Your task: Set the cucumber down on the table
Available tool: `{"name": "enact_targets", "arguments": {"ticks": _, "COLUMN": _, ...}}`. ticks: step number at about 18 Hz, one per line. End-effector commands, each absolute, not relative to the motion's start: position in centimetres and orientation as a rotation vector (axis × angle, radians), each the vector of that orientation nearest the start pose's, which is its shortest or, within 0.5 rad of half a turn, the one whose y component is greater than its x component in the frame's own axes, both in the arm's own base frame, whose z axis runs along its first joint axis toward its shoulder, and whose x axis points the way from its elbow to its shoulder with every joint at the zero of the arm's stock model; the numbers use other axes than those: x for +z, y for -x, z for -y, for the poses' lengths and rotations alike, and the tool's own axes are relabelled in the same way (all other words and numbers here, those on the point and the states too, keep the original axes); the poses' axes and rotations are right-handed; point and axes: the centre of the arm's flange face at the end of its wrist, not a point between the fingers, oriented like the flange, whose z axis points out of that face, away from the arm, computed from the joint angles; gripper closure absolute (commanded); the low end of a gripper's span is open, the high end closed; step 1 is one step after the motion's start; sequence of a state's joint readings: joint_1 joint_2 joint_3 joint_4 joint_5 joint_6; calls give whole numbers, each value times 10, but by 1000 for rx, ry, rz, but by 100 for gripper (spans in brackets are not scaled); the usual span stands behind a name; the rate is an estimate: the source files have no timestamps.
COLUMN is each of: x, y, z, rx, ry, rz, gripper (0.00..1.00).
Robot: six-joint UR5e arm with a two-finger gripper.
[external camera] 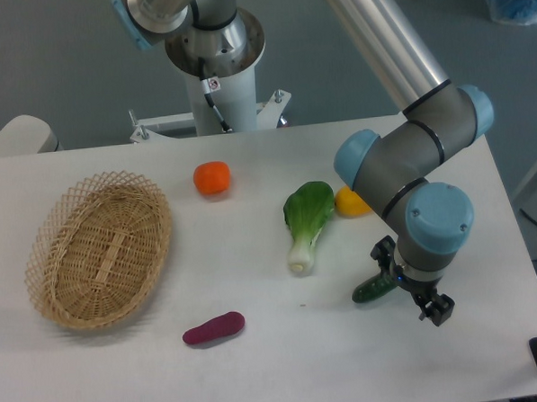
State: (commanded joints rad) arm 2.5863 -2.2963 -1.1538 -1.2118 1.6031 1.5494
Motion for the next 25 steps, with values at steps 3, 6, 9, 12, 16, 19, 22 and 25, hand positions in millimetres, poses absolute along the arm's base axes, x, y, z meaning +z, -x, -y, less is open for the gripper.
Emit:
{"name": "enact_targets", "arguments": {"ticks": 3, "x": 272, "y": 583, "z": -521, "rx": 82, "ry": 3047, "rz": -807, "gripper": 0}}
{"name": "enact_targets", "arguments": {"ticks": 6, "x": 272, "y": 586, "z": -530, "rx": 86, "ry": 3048, "rz": -731, "gripper": 0}}
{"name": "enact_targets", "arguments": {"ticks": 9, "x": 271, "y": 584, "z": -544, "rx": 75, "ry": 3050, "rz": -717, "gripper": 0}}
{"name": "enact_targets", "arguments": {"ticks": 12, "x": 273, "y": 587, "z": -546, "rx": 48, "ry": 3058, "rz": -711, "gripper": 0}}
{"name": "enact_targets", "arguments": {"ticks": 16, "x": 269, "y": 582, "z": -552, "rx": 40, "ry": 3058, "rz": -726, "gripper": 0}}
{"name": "enact_targets", "arguments": {"ticks": 19, "x": 268, "y": 570, "z": -561, "rx": 34, "ry": 3057, "rz": -743, "gripper": 0}}
{"name": "enact_targets", "arguments": {"ticks": 22, "x": 268, "y": 566, "z": -564, "rx": 34, "ry": 3061, "rz": -724, "gripper": 0}}
{"name": "enact_targets", "arguments": {"ticks": 25, "x": 267, "y": 559, "z": -571, "rx": 33, "ry": 3060, "rz": -739, "gripper": 0}}
